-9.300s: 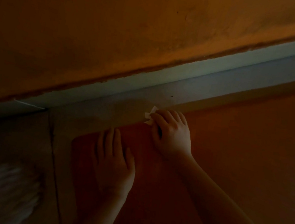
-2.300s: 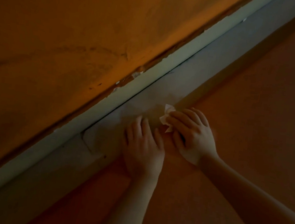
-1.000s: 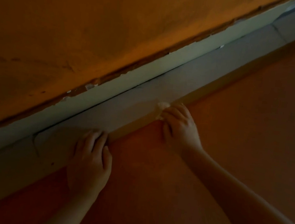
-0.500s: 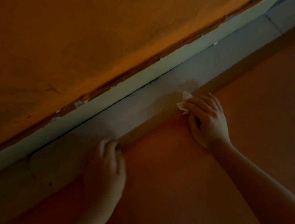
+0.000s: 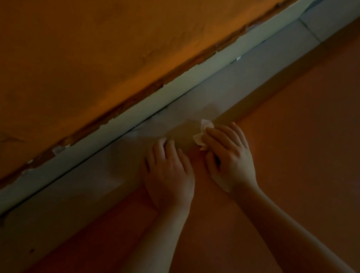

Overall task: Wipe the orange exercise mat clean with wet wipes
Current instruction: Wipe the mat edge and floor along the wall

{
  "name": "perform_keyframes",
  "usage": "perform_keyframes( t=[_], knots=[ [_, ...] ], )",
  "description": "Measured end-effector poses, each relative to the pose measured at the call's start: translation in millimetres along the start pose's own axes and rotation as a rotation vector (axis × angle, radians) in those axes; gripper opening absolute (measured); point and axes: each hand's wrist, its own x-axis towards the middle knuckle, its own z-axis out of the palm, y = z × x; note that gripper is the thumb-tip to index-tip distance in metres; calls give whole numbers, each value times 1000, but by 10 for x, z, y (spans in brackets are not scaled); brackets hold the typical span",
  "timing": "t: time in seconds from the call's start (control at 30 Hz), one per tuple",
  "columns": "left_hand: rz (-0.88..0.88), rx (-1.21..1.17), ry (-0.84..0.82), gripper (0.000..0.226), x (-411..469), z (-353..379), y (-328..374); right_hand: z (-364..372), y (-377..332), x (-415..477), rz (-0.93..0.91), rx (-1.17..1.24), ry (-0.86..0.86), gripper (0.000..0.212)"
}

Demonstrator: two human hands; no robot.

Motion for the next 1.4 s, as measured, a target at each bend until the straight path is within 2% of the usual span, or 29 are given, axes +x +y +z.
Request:
perform_keyframes(
  t=[0.33,0.5,0.67,0.93,1.03,1.13,1.2,1.4],
  knots=[
    [4,21,5,49,-15,19,25,-24,21,49,6,133,-107,32],
    [16,8,46,51,-39,14,33,-220,542,206,-204,123,-150,32],
    [4,24,93,52,-56,30,62,-412,1302,411,-60,-59,-96,33],
    [-20,150,69,43,-64,-18,107,-328,1285,375,32,106,-4,23],
    [-130,38,-5,33,43,-2,386,-322,1266,377,26,114,-4,22],
    [-20,-31,-85,40,225,229,975,-332,1278,375,28,114,-7,25],
    [15,-7,-79,41,296,389,1246,-325,1280,372,30,101,0,26],
    [40,57,-15,50,305,510,1244,-304,1259,356,57,83,27,26]
  ],
)
